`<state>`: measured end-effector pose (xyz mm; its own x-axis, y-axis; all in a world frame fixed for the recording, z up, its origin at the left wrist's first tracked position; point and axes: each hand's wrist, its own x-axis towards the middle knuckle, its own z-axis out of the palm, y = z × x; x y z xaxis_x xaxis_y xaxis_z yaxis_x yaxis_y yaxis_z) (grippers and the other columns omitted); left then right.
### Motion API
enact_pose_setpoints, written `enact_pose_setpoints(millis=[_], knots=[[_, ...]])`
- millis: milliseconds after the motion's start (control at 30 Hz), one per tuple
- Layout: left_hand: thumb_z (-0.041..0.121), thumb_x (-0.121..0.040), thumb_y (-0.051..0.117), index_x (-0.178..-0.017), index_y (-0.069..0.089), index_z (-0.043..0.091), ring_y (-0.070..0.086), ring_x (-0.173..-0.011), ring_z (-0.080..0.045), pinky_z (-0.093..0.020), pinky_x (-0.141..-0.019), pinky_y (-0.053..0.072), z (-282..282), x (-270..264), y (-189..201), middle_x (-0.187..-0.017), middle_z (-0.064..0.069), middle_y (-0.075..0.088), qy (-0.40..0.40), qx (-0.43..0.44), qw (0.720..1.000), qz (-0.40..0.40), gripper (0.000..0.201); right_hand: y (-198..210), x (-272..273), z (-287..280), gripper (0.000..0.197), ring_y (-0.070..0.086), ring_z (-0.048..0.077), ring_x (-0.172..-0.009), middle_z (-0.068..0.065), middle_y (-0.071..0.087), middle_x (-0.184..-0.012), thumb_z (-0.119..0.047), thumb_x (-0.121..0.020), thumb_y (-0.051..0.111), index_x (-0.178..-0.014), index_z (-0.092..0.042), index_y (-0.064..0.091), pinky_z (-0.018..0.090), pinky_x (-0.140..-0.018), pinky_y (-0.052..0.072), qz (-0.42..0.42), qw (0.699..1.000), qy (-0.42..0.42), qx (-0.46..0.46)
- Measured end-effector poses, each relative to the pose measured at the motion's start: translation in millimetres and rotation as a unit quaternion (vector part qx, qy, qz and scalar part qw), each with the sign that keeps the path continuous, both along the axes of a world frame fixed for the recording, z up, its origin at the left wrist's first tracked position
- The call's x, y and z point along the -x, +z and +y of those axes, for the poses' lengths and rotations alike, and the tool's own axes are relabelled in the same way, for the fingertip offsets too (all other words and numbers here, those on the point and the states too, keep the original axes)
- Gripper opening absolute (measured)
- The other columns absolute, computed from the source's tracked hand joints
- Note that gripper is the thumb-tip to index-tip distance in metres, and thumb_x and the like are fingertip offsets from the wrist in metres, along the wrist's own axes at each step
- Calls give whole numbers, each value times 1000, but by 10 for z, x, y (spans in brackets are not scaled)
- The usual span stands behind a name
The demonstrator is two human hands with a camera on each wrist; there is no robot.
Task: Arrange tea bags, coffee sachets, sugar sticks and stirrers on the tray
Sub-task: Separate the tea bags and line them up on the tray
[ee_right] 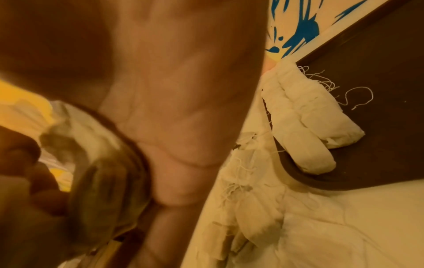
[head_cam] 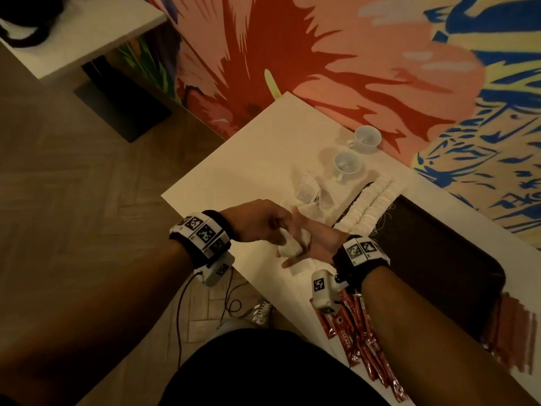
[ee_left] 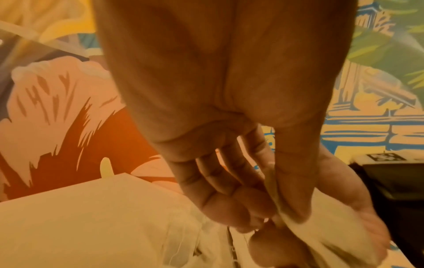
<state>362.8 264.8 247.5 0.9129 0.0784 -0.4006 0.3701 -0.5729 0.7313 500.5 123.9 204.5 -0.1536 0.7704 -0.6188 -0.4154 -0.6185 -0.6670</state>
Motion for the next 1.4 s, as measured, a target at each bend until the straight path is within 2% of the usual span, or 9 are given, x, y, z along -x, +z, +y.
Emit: enact_pose_setpoints(millis=[133, 300, 433, 600, 733, 867, 1000, 1167, 1400], knots=[[16, -86, 77, -113, 66, 23, 64, -83, -12, -18, -72, 50, 79, -117, 51, -95, 6, 67, 29, -20, 999, -36, 29, 116, -91, 0, 54, 67, 29, -90, 14, 67, -104, -22, -75, 81, -122, -1, 63, 46, -75, 60, -50, 998, 19, -15], [16, -82, 82, -101, 64, 28, 61, -76, -7, -18, -70, 50, 151, -255, -5, -93, 4, 66, 87, 23, 993, -71, 30, 106, -217, 68, 32, 68, 25, -81, 13, 74, -98, -8, -82, 79, -112, -4, 71, 38, -67, 57, -124, 992, -15, 4], [12, -88, 76, -107, 67, 12, 67, -80, -13, -24, -67, 55, 326, -309, -163, -99, -4, 71, 182, 96, 974, -92, 22, 18, -321, 54, 23, 65, 23, -72, 12, 69, -90, -1, -84, 74, -106, -3, 68, 34, -59, 55, -141, 983, -101, 58], [39, -94, 67, -112, 66, 16, 61, -107, -25, -34, -85, 50, 561, -260, -784, -114, -3, 65, 221, -88, 968, 83, 30, -157, -454, -44, 3, 58, 22, -63, 16, 53, -75, 0, -87, 62, -87, 3, 62, 31, -53, 47, -147, 963, -177, 137], [57, -93, 59, -126, 57, 17, 58, -114, -29, -38, -93, 49, 451, -186, -1249, -128, -7, 60, 218, -126, 943, 218, 52, -344, -463, -130, 20, 60, 21, -66, 19, 66, -88, 7, -96, 49, -114, -1, 53, 32, -55, 53, -179, 942, -234, 160], [62, -89, 59, -128, 51, 16, 60, -110, -31, -41, -90, 51, 306, -167, -1498, -125, -9, 60, 221, -161, 933, 232, 61, -621, -416, -188, 11, 55, 18, -46, 13, 67, -65, 6, -99, 46, -95, -2, 54, 24, -44, 46, -191, 928, -248, 200], [58, -89, 62, -128, 46, 12, 59, -111, -36, -42, -88, 49, 231, -166, -1621, -125, -14, 58, 216, -179, 936, 214, 63, -897, -308, -212, 8, 56, 20, -60, 12, 66, -81, -14, -91, 72, -93, -16, 64, 31, -57, 49, -334, 914, -138, 185], [48, -92, 62, -121, 48, 13, 60, -103, -36, -41, -82, 49, 206, -143, -1653, -117, -13, 61, 226, -155, 940, 204, 48, -1128, -222, -63, 44, 62, 26, -81, 4, 65, -85, -54, -75, 82, -91, -16, 67, 31, -68, 46, -437, 879, -24, 190], [32, -93, 63, -101, 66, 14, 62, -95, -30, -36, -81, 51, 188, -142, -1562, -102, -8, 67, 255, -114, 943, 181, 20, -1126, -179, 113, 36, 62, 27, -85, 10, 69, -92, -42, -82, 76, -90, -7, 68, 34, -69, 48, -476, 851, -1, 224]])
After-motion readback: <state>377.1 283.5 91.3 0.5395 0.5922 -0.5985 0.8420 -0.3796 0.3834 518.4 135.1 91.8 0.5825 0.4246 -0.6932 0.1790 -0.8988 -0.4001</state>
